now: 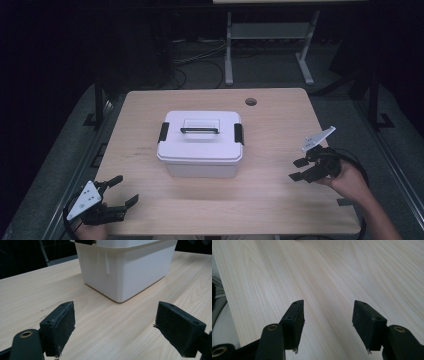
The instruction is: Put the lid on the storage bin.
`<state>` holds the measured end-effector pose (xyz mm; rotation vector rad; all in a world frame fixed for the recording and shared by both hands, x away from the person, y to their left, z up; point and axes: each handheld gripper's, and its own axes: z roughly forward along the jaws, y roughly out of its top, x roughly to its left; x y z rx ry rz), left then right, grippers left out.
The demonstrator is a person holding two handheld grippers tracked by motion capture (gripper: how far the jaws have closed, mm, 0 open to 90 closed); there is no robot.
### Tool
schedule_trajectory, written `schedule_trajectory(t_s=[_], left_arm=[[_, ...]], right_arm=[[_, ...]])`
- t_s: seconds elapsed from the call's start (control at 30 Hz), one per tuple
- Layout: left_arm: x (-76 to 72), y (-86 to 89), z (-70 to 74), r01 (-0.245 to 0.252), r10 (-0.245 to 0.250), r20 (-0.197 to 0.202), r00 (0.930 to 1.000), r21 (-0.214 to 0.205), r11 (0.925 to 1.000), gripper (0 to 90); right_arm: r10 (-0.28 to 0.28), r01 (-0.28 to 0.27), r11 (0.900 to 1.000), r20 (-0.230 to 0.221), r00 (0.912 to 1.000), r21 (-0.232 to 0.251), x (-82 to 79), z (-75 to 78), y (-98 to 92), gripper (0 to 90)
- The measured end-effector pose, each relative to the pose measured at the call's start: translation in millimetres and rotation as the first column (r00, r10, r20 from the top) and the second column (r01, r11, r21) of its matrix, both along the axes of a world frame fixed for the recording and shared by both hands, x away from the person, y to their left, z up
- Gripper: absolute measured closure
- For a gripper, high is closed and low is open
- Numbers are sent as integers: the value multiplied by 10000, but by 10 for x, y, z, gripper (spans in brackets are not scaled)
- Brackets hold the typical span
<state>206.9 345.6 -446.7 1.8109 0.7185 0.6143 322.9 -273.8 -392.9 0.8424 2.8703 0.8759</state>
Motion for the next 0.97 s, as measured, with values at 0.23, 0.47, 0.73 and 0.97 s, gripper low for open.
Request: schedule_trajectory(t_s=[0.23,0.47,0.73,0.97], left_arm=[[1,0,-1,-6,6,-19,10000,-11,10000,158],[4,-4,-1,8,-8,-21,10000,-4,10000,157],[16,-11,-4,18,-18,-20,10000,-13,10000,157],[26,-9,-5,34,-34,-29,10000,-7,10000,157]], right_arm=[[-76,77,9999,-102,9999,95,-37,-63,-32,422],[-159,164,9996,-223,9996,216,-83,-117,-73,421],[-98,105,9995,-242,9997,285,-143,-148,-82,419],[-23,27,9998,-241,9997,190,-152,-157,-61,407]])
